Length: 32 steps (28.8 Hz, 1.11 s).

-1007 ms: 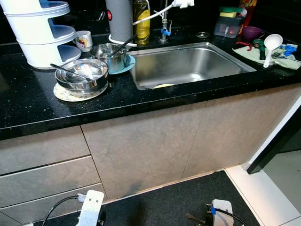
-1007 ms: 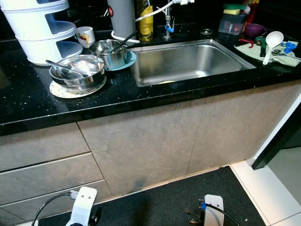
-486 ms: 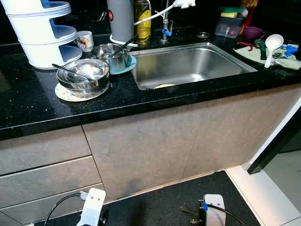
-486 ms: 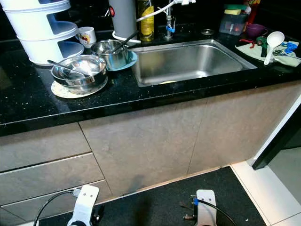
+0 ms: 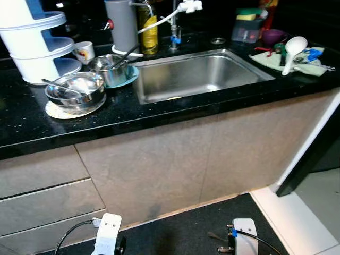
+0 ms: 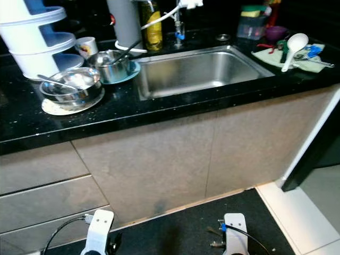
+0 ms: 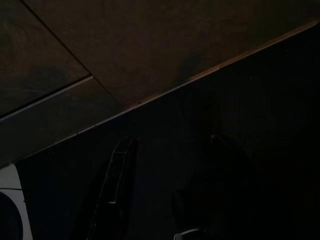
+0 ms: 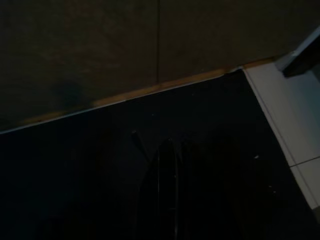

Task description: Kitchen organization

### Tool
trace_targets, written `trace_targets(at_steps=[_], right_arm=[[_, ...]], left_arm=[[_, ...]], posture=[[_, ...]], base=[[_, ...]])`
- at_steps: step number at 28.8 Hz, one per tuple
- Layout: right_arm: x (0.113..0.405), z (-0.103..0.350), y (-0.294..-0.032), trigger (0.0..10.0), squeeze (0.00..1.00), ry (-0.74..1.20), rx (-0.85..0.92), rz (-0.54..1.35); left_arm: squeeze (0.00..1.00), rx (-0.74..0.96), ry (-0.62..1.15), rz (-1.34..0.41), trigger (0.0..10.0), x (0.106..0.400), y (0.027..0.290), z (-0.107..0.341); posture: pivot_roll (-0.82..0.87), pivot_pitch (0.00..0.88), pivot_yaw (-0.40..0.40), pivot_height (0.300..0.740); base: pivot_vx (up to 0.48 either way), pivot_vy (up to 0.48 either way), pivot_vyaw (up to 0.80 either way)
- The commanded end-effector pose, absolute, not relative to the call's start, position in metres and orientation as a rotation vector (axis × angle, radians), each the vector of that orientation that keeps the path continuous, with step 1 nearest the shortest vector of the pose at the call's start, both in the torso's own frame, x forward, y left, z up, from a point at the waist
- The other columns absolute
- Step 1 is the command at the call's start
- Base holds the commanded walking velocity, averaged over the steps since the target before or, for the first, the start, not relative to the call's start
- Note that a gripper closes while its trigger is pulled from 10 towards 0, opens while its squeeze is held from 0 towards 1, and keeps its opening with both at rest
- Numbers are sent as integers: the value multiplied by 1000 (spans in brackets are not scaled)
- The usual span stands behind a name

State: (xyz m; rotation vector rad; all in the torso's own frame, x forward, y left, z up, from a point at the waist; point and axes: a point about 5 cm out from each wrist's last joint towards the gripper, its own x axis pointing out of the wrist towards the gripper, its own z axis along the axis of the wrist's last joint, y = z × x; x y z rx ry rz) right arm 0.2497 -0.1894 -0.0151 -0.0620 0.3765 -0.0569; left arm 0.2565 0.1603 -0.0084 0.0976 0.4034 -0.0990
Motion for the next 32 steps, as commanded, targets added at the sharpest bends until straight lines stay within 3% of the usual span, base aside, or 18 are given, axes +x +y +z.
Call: trace_targets(at_steps=[1, 32], right_arm=[[247, -18, -183, 10000, 0, 382, -55, -36], [237, -26, -181, 10000, 0, 416, -83, -4]], left_arm=[[0, 95, 431, -83, 10000, 249, 168, -14], [0, 133, 468, -78, 10000, 238, 174, -22]], posture=[[-29, 194, 29, 740], [-26, 175, 29, 740]], base=[[0, 0, 0], [0, 0, 0]])
